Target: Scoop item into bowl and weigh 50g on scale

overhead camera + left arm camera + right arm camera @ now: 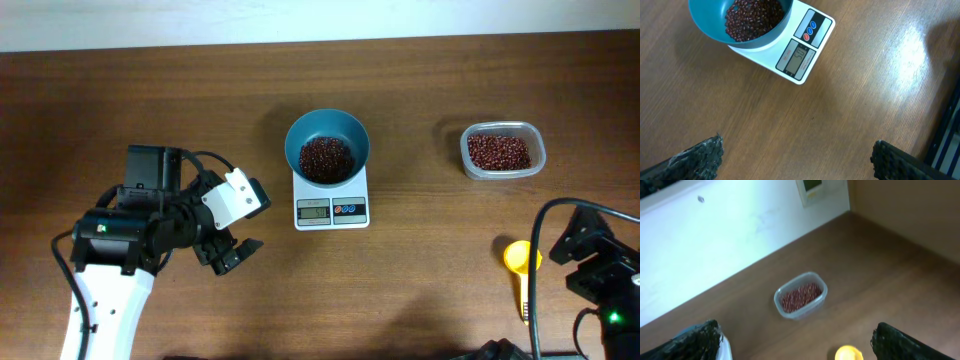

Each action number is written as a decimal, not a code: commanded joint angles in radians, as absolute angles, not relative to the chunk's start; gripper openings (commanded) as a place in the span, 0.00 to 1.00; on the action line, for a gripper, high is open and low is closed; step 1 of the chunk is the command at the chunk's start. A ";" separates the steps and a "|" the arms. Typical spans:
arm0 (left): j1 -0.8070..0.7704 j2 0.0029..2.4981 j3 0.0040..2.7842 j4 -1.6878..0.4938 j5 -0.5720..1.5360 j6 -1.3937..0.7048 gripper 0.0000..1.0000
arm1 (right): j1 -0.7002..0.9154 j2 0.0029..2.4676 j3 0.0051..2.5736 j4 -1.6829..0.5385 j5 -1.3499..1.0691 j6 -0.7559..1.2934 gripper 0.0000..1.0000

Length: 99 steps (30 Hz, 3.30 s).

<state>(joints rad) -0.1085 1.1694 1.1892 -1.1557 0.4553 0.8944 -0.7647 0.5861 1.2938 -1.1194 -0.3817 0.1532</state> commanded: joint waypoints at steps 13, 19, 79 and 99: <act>-0.102 1.163 1.188 -1.154 0.455 0.903 0.99 | -0.618 0.500 1.254 -1.275 -0.331 0.025 0.99; -0.102 1.163 1.188 -1.154 0.455 0.903 0.99 | -0.464 0.258 1.024 -1.116 -0.225 0.026 0.99; -0.102 1.163 1.188 -1.154 0.455 0.903 0.99 | -0.105 0.004 0.006 -0.065 -0.213 0.008 0.99; -0.102 1.163 1.188 -1.154 0.455 0.903 0.99 | -0.105 0.004 0.006 -0.063 -0.205 0.007 0.99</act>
